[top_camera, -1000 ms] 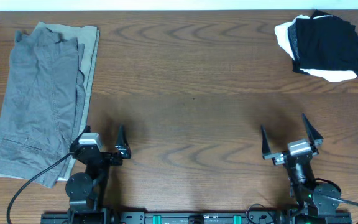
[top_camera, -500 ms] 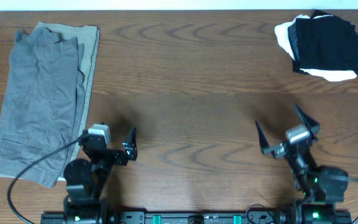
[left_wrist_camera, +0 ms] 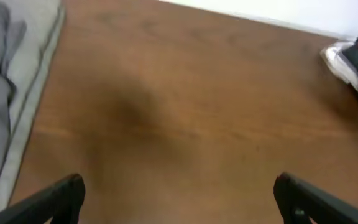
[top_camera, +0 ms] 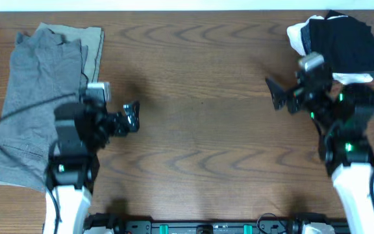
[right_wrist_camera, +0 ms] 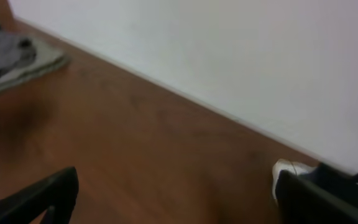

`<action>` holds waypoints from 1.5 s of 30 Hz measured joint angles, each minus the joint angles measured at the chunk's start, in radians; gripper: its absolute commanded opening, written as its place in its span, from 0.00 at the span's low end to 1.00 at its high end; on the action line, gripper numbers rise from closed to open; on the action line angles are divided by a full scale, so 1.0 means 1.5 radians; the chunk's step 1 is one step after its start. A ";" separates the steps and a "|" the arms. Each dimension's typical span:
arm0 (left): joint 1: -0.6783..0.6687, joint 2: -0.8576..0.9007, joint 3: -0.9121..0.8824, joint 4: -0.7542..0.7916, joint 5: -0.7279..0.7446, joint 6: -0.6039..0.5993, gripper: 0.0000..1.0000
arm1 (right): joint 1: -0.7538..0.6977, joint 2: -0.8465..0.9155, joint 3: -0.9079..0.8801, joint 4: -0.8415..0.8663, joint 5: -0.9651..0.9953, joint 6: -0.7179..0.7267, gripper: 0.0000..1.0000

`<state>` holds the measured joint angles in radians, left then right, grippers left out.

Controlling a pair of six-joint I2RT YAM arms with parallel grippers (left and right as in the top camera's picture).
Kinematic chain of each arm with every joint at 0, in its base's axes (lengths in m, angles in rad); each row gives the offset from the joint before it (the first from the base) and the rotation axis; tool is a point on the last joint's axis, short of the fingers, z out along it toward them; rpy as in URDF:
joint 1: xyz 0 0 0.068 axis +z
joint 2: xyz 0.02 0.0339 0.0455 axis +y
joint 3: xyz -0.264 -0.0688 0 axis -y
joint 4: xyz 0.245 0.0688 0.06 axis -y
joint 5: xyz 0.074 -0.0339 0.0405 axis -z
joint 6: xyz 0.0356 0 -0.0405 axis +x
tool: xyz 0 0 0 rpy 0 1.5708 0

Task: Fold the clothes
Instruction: 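Move the left gripper over the grey shorts on the left pile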

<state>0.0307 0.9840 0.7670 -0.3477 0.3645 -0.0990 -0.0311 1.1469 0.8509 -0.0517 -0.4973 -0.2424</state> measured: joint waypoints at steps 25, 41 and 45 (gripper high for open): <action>0.000 0.267 0.243 -0.231 0.002 0.032 0.98 | 0.000 0.199 0.184 -0.256 -0.002 0.052 0.99; 0.184 0.268 0.285 -0.299 -0.016 -0.057 0.98 | 0.000 0.199 0.184 -0.256 0.034 0.111 0.99; 0.251 0.268 0.287 -0.330 -0.065 -0.071 0.98 | 0.000 0.202 0.184 -0.256 0.045 0.121 0.99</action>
<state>0.4072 1.3865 1.1973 -0.8425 0.2665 -0.2050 -0.0311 1.4498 1.1267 -0.4358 -0.4301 -0.0605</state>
